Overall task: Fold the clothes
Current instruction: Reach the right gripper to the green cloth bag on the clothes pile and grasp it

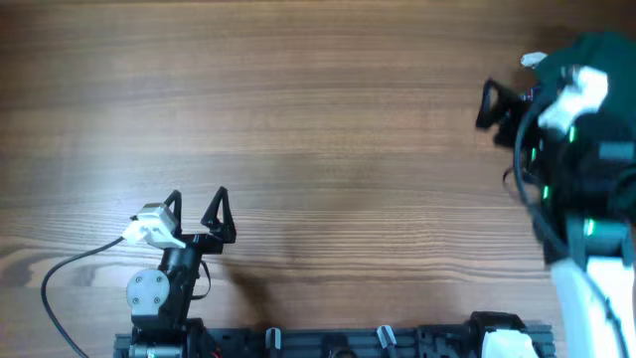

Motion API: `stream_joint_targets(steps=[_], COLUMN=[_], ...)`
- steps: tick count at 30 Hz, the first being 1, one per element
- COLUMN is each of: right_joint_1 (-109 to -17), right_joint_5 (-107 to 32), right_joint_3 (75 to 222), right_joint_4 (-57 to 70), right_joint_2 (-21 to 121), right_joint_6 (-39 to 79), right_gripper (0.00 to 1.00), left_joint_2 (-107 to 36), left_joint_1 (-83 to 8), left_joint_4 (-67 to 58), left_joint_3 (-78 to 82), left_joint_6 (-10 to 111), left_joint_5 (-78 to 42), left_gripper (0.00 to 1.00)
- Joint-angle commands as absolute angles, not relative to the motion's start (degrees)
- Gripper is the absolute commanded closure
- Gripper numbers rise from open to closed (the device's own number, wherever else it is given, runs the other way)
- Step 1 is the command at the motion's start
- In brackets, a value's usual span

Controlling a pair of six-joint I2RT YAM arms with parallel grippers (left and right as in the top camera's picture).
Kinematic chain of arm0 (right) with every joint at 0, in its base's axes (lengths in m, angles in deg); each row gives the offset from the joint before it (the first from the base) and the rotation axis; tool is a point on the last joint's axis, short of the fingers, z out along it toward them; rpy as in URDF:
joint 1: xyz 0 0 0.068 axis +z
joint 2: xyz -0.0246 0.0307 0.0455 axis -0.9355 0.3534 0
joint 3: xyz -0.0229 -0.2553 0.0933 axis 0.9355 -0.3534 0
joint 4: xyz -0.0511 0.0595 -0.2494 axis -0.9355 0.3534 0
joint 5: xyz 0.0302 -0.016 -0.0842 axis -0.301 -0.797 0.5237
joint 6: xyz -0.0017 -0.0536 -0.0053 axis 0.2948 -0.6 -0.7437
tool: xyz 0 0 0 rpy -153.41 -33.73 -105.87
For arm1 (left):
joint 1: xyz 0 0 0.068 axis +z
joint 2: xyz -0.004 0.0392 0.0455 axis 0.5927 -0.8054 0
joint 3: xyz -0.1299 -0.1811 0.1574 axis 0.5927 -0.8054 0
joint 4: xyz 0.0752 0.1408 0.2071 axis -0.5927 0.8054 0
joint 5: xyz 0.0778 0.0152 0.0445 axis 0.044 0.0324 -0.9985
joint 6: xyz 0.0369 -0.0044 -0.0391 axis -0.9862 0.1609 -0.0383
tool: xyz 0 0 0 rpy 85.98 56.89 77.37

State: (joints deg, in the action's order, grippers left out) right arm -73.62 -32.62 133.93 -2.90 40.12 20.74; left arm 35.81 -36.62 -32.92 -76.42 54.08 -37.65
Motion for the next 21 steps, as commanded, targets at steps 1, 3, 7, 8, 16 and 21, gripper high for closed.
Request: stream_joint_targets(steps=[1, 3, 7, 8, 16, 21], right_joint_1=[-78.61, -82.04, -85.75, -86.30, -87.94, -88.53], right_joint_5=[-30.04, -30.04, -30.21, -30.19, -15.83, -12.42], right_joint_3=[152.84, 159.72, 163.79, 163.79, 163.79, 163.79], right_joint_4=[7.30, 10.76, 8.33, 6.73, -1.48, -4.04], right_joint_2=[56.14, 62.96, 70.59, 72.01, 83.05, 89.54], right_joint_6=[13.37, 13.64, 13.57, 13.55, 11.67, 10.58], right_gripper=[0.00, 0.00, 0.00, 0.00, 0.00, 0.00], left_joint_2=[36.21, 36.21, 36.21, 36.21, 36.21, 36.21], left_joint_1=[-36.89, -36.89, -36.89, -36.89, -36.89, -36.89], left_joint_4=[-32.94, -32.94, -32.94, -32.94, -32.94, -32.94], left_joint_3=[-76.84, -76.84, -76.84, -76.84, -76.84, -76.84], left_joint_6=[53.60, 53.57, 53.57, 53.57, 53.57, 53.57], left_joint_5=[-38.39, -38.39, -38.39, -38.41, -38.39, -38.39], left_gripper=[0.00, 0.00, 0.00, 0.00, 0.00, 0.00])
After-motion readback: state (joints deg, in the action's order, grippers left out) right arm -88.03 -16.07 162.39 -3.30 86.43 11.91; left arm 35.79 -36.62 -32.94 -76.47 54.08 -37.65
